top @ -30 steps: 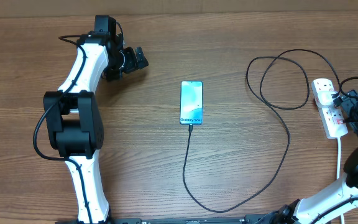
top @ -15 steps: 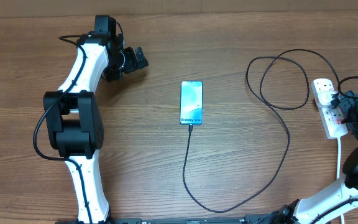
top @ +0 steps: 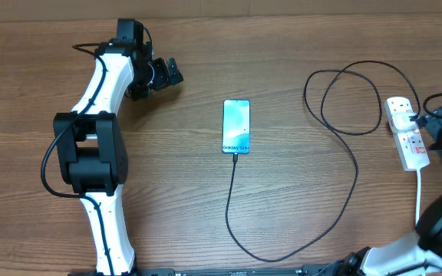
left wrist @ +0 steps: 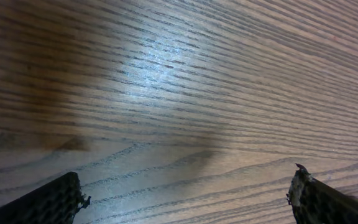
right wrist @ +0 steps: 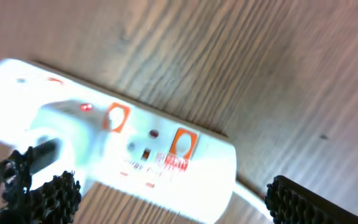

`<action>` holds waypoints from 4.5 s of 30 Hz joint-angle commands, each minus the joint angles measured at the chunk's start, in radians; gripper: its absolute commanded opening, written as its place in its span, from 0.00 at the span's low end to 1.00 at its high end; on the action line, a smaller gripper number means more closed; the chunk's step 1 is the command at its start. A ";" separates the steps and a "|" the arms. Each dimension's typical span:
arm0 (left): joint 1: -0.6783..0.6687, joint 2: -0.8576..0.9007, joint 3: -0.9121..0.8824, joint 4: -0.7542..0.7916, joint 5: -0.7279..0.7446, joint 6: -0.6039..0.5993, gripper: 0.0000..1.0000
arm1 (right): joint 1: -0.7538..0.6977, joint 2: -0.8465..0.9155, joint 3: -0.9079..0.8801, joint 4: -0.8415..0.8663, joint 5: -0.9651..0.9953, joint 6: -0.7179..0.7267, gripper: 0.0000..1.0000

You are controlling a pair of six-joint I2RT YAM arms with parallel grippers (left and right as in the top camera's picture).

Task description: Plug charger to phone and switch on socket

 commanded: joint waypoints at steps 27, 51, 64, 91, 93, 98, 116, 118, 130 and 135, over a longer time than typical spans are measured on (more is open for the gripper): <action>-0.008 -0.025 0.003 -0.002 -0.010 0.004 1.00 | 0.313 -0.183 -0.014 -0.150 0.094 0.119 0.97; -0.008 -0.025 0.003 -0.002 -0.010 0.004 1.00 | 0.717 -0.238 -0.301 0.125 0.079 -0.085 1.00; -0.008 -0.025 0.003 -0.002 -0.010 0.004 1.00 | 0.721 -0.238 -0.301 0.118 0.078 -0.085 1.00; -0.006 -0.025 0.003 -0.002 -0.012 0.004 1.00 | 0.721 -0.238 -0.301 0.118 0.078 -0.085 1.00; -0.006 -0.025 0.003 -0.002 -0.013 0.004 1.00 | 0.721 -0.238 -0.301 0.118 0.078 -0.085 1.00; -0.008 -0.025 0.003 -0.002 -0.012 0.004 1.00 | 0.721 -0.238 -0.301 0.118 0.078 -0.085 1.00; -0.040 -0.382 0.003 -0.003 -0.012 0.004 1.00 | 0.721 -0.238 -0.301 0.118 0.078 -0.085 1.00; -0.040 -0.428 0.003 -0.003 -0.012 0.004 1.00 | 0.721 -0.238 -0.301 0.118 0.078 -0.085 1.00; -0.040 -0.639 0.003 -0.003 -0.012 0.004 0.99 | 0.721 -0.238 -0.301 0.118 0.078 -0.085 1.00; -0.040 -0.668 0.003 -0.003 -0.012 0.004 1.00 | 0.721 -0.238 -0.301 0.118 0.078 -0.085 1.00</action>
